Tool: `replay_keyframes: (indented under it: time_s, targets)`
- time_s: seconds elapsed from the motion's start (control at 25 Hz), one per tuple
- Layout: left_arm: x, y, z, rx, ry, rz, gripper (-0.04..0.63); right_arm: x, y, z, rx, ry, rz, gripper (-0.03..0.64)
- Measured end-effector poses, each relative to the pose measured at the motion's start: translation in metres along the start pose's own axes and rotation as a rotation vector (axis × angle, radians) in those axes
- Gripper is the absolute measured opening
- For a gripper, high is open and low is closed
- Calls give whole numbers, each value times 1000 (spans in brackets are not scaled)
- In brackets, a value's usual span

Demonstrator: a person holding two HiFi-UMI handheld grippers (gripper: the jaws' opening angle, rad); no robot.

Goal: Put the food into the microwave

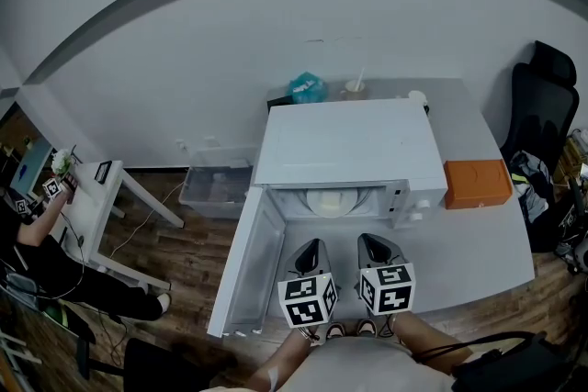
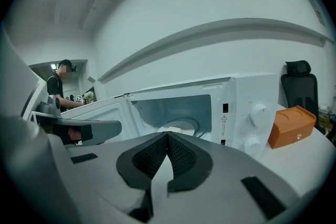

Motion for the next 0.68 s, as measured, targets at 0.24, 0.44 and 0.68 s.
replay_keyframes:
  time_s: [0.24, 0.44, 0.68]
  targets:
    - [-1, 2, -2, 10, 5, -7, 5, -4, -3, -1, -2, 17, -29, 17]
    - [-3, 3, -4, 12, 11, -3, 5, -5, -6, 0, -15, 18, -25, 17]
    - [-5, 4, -9, 20, 16, 2, 5, -2, -9, -2, -20, 13, -10, 17]
Point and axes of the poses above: the fingertips, and each gripper's own axes: z backward along the fingers, y to its left, x out of its top, the point moved 7 cm from there along z, backward along the fingers, and after that the axes turned 7 degrees about -z, right-handed, at the moved point
